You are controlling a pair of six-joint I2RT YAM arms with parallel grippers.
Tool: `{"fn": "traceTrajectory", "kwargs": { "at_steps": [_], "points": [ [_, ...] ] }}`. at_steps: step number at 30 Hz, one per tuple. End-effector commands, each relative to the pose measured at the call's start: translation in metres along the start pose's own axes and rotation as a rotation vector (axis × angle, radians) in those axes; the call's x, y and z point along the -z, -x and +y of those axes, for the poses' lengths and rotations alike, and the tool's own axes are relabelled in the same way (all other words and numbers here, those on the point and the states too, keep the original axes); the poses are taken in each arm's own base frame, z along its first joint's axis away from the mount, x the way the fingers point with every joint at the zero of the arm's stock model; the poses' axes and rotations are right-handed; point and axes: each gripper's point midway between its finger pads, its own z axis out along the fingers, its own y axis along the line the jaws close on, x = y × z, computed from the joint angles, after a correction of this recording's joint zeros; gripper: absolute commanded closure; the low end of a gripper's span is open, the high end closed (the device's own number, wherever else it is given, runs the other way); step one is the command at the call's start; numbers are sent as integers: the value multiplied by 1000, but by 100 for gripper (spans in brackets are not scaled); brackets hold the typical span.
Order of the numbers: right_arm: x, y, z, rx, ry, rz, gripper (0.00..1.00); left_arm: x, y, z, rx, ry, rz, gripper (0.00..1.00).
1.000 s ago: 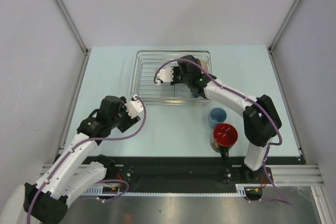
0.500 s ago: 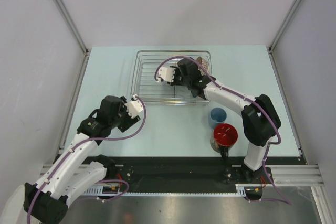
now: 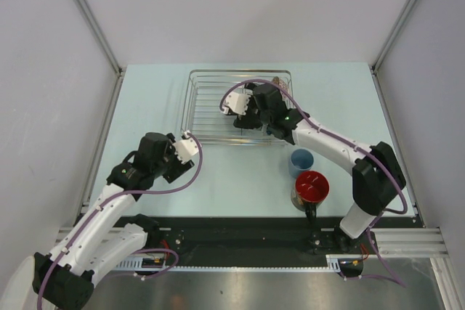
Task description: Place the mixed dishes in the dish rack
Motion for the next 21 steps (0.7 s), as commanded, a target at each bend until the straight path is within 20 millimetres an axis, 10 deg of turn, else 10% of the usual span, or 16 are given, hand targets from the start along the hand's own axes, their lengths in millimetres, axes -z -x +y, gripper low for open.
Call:
{"fn": "traceTrajectory", "kwargs": {
  "at_steps": [1,5,6,7,9,15,21],
  "points": [
    [40,22,-33,-84,-132,-36,0,6,15,12,26,35,-42,25],
    [97,43,-77,-367,-280,-155,0,8,17,16,14,50,-47,25],
    [137,46,-107,-552,-370,-242,0,8,18,18,12,55,-49,25],
    [152,40,-115,-983,-390,-311,0,8,19,19,9,58,-51,25],
    [164,-20,-126,-1227,-310,-265,0,9,24,22,8,66,-60,25],
    [160,-109,-30,-1301,-329,223,0,15,37,28,27,67,-87,25],
    [169,-137,23,-1444,-358,391,16,20,47,35,49,77,-105,25]
  ]
}}
